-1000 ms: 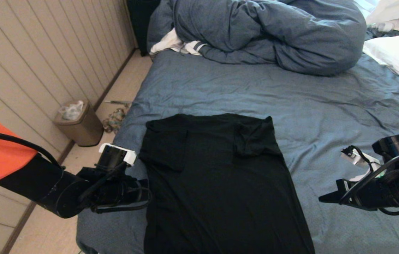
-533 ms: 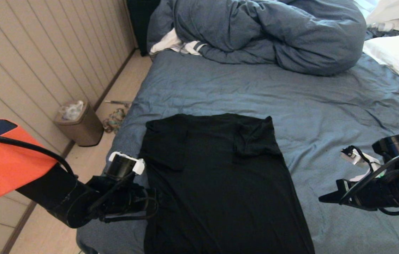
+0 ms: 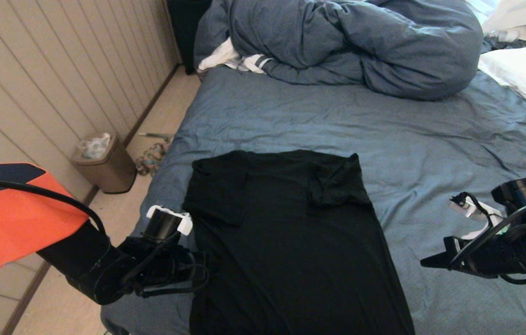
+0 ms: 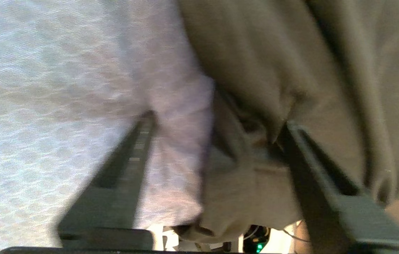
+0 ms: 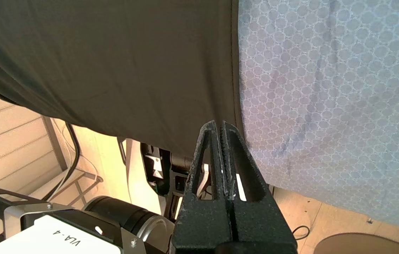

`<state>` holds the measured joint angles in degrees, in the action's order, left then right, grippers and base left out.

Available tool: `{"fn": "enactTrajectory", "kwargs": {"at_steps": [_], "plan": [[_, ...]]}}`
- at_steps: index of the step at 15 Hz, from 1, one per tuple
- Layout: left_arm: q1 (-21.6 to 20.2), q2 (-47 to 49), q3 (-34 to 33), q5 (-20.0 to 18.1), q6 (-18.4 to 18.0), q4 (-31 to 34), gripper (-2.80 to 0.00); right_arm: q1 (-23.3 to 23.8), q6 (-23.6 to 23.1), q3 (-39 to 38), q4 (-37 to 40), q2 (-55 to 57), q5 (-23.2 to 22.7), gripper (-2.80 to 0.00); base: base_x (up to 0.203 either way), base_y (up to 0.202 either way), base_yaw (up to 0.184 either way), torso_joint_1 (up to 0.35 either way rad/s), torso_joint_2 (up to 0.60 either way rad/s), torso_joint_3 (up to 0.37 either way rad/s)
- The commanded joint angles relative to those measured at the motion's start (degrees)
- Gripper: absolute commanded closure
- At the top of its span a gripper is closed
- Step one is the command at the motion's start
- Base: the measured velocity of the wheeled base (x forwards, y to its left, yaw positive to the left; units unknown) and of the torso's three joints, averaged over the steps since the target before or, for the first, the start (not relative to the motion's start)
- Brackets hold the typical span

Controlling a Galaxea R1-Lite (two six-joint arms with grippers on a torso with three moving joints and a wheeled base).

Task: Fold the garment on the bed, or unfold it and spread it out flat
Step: Fold the black T-shirt

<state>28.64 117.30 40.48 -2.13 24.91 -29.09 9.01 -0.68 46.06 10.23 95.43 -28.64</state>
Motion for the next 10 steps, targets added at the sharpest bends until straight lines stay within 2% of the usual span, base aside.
{"fn": "enactTrajectory", "kwargs": {"at_steps": [1,5,10], "plan": [[0.08,-0.21,-0.03,-0.15,0.31,-0.09,0.0,0.04,-0.02,0.09,0.06,0.2,-0.18,0.0,0.0,0.0,0.0,0.0,0.0,0.0],[0.02,-1.18,-0.05,-3.33,0.74,-0.18,0.0,0.15,-0.02,0.54,0.06,1.09,-0.16,0.0,0.0,0.0,0.0,0.0,0.0,0.0],[0.01,-3.05,-0.23,-3.49,0.84,-0.08,0.0,0.84,-0.2,0.6,-0.3,1.5,0.19,0.0,0.0,0.0,0.0,0.0,0.0,0.0]]}}
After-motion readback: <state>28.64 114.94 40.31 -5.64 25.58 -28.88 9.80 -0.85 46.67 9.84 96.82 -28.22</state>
